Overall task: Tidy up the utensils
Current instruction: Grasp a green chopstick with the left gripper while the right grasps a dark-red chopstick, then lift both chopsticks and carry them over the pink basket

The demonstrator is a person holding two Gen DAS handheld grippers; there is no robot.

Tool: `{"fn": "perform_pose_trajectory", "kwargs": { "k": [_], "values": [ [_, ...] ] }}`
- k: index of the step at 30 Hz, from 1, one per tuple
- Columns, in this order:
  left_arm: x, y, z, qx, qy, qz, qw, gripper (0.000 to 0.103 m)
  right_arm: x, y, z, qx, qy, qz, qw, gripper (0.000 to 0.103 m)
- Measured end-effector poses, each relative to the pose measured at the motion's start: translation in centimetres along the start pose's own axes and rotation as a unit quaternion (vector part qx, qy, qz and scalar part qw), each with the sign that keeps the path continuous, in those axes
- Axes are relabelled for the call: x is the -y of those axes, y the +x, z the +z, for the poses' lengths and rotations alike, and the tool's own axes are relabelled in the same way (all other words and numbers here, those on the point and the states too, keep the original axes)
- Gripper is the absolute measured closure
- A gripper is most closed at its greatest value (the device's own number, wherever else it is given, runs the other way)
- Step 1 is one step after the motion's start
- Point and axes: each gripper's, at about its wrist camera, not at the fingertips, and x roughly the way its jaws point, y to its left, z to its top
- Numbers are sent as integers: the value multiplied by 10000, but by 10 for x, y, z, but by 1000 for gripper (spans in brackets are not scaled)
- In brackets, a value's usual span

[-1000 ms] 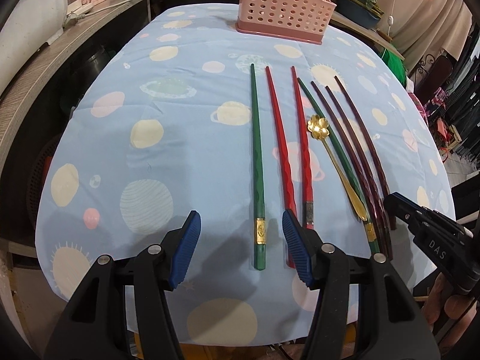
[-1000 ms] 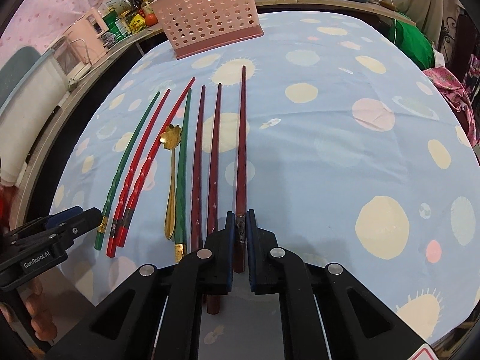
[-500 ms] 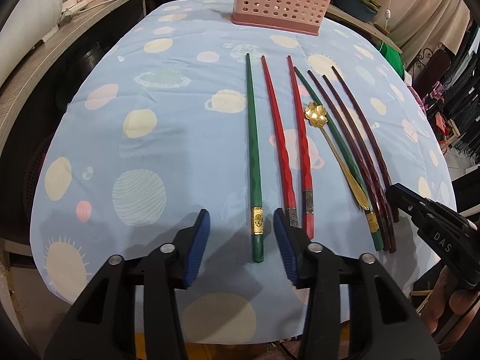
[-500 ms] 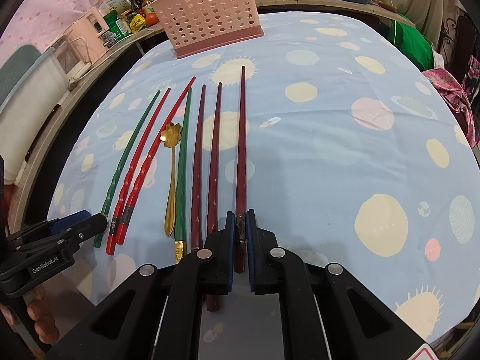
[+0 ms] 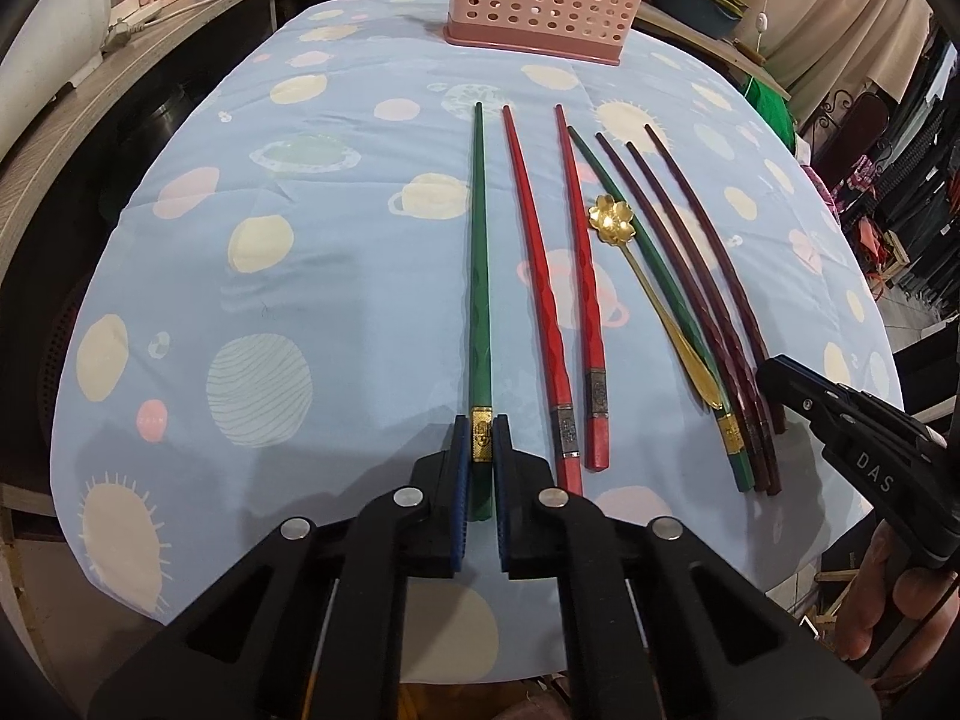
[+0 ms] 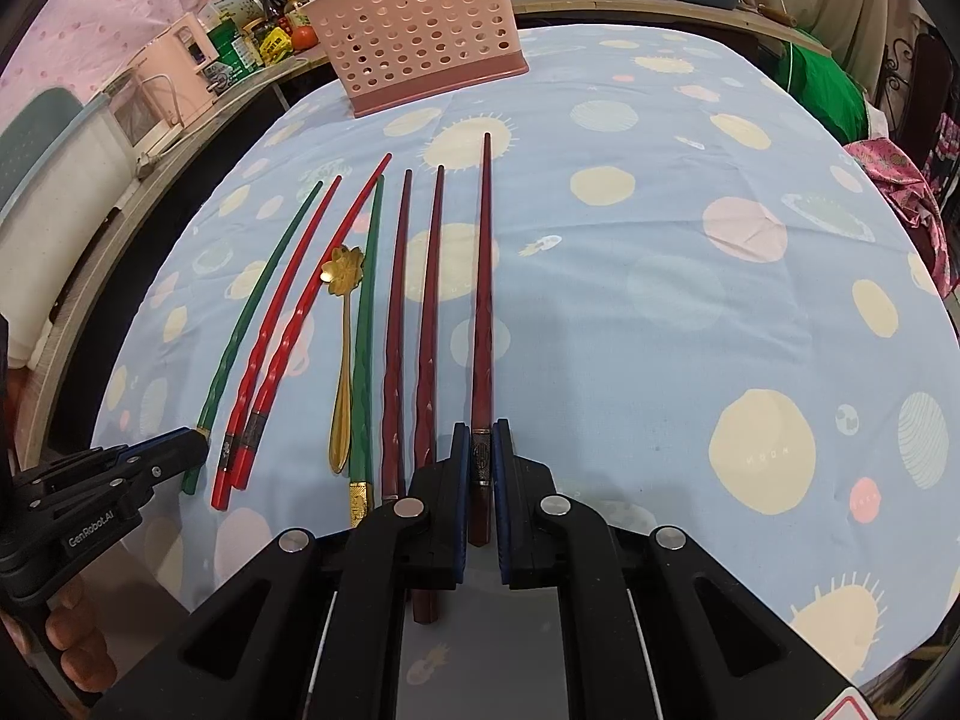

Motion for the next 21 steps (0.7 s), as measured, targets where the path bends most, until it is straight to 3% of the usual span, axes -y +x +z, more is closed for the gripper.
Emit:
{"fn": "perform_pose_trajectory", "kwargs": {
  "k": [21],
  "values": [
    [-10,-58,42,689,-369,-254,9966,96,10,-63,43,861,129,168,9961,96]
  ]
}}
